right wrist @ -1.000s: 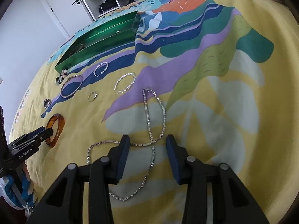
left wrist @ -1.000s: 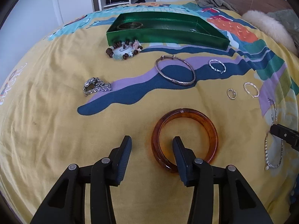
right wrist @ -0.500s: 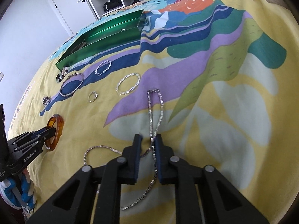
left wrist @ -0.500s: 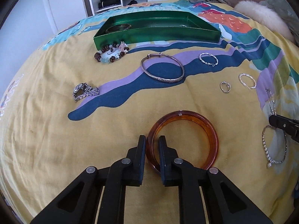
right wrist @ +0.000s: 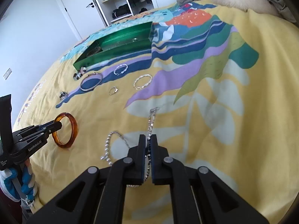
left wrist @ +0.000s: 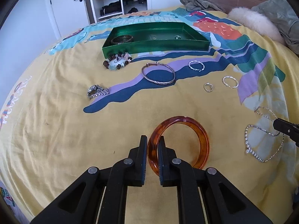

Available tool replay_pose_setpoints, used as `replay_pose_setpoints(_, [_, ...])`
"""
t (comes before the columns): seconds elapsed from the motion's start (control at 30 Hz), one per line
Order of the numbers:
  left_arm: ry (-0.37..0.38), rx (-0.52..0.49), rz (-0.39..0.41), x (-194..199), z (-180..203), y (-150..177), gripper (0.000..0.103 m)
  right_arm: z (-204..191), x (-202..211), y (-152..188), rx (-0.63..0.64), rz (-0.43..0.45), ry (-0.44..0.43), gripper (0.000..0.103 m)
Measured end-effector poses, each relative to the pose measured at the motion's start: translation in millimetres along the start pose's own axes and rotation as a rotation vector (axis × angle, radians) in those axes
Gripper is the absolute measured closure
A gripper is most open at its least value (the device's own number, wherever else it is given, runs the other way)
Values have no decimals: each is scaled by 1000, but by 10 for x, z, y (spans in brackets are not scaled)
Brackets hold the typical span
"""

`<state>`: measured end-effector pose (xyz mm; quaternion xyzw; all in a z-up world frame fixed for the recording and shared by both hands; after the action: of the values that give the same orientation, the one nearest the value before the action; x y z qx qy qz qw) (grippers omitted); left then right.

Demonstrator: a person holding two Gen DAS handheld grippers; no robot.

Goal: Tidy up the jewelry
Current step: 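Carry the amber bangle and necklace into the green tray and release them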

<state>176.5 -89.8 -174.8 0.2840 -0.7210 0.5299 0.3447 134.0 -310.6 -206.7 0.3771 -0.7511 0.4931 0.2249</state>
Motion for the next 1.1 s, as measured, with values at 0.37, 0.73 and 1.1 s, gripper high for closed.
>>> replay_pose_setpoints(0.37, [-7, 31, 72, 464, -176, 67, 93, -379, 483, 79, 72, 75, -17, 99])
replay_pose_setpoints(0.73, [4, 90, 170, 973, -430, -121, 93, -741, 886, -1, 147, 145, -23, 99])
replay_pose_setpoints(1.1, [-23, 157, 306, 1477, -988, -1201, 93, -1175, 1287, -921, 265, 286, -22, 99])
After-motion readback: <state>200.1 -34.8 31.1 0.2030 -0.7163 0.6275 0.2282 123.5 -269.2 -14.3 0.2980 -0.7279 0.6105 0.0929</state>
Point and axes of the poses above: each gripper's, at about its wrist camera, not at the fingertips, and x roughly against the way its jaws point, z to its right, y to its underside, the point moved 6 cm from there along -x, roughly the way its jaws point, and after that the axes turned 11 degrees about -y, right-handed, at the moved point
